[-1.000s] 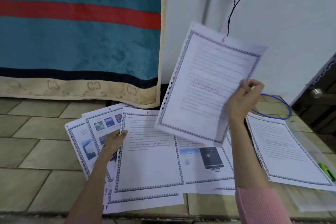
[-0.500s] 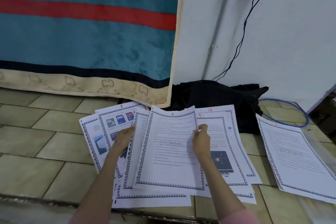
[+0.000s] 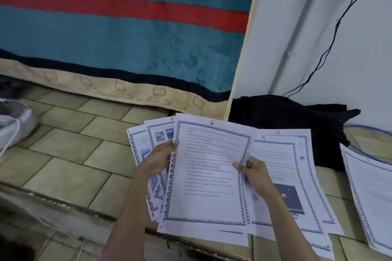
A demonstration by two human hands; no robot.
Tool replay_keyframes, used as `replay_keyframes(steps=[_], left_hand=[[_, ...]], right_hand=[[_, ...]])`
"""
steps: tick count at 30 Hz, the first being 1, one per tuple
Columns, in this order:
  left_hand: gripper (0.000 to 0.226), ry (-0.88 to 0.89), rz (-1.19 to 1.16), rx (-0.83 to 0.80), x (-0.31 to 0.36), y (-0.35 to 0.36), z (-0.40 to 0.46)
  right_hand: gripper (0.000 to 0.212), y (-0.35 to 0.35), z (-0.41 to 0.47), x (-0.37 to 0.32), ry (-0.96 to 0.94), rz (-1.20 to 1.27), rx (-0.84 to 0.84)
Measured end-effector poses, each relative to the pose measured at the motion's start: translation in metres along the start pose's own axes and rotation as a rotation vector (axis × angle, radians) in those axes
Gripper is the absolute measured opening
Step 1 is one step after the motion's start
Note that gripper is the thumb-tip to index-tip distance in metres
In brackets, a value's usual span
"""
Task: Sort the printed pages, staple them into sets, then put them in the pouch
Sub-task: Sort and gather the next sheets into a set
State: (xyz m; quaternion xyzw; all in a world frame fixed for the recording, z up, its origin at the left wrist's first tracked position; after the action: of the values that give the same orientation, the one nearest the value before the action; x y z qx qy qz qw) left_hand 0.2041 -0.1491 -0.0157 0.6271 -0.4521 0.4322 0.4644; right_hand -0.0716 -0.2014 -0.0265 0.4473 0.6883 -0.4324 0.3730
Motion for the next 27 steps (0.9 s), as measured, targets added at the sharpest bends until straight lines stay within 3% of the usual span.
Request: replay_keyframes(steps=[2, 4, 5, 7, 9, 11, 12, 18, 21, 24, 27], left_hand=[[0.027, 0.037, 0.205, 0.321, 0.005, -0.047, 0.004], [0.04, 0.03, 0.514, 0.605, 0.015, -0.081, -0.001], [0.045, 0.014, 0.582, 0.687, 0.018, -0.09, -0.002], [0.056, -0.075, 0.614, 0.748, 0.018, -0.092, -0.005], [0.061, -0.194, 0.593, 0.729, 0.015, -0.087, -0.005], [0.038, -0.207, 0.592, 0.677, 0.016, -0.081, -0.001], [0.029, -0.194, 0.616, 0.642, 0.018, -0.078, 0.0], [0.027, 0.156, 0.622, 0.684, 0.087, -0.09, -0.015], [0.02, 0.151, 0.664, 0.432, 0.113, -0.078, -0.02], [0.018, 0.091, 0.532, 0.121, 0.121, -0.048, -0.028], [0.04, 0.064, 0.376, -0.124, 0.122, -0.016, -0.036]], right_hand=[[0.034, 0.007, 0.0, 0.0, -0.021, 0.001, -0.024], [0.024, 0.01, 0.004, 0.005, -0.011, 0.026, -0.025], [0.017, 0.011, 0.003, 0.006, 0.01, 0.056, -0.029], [0.035, 0.012, 0.005, 0.01, 0.028, 0.067, -0.04], [0.047, 0.014, 0.007, 0.01, 0.024, 0.059, -0.074], [0.018, 0.021, 0.003, 0.004, 0.014, 0.061, -0.129], [0.015, 0.022, 0.006, 0.006, 0.0, 0.054, -0.146], [0.014, 0.029, -0.001, 0.002, 0.002, 0.04, -0.204], [0.013, 0.03, -0.004, -0.002, 0.011, 0.079, -0.221], [0.009, 0.032, -0.007, -0.007, 0.036, 0.159, -0.259], [0.015, 0.039, -0.012, -0.017, 0.053, 0.296, -0.316]])
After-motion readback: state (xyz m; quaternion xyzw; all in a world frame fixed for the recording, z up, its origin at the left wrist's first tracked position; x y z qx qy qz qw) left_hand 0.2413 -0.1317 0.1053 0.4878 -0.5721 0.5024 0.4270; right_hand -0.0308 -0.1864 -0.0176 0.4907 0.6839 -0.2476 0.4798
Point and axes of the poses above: each hand's wrist, its own z-axis towards the middle knuckle, its own y-axis out of the palm, x = y × z, the point moved 10 cm from there along z, towards the middle knuckle, and after that the axes turned 9 degrees about y, right-handed, at the moved point
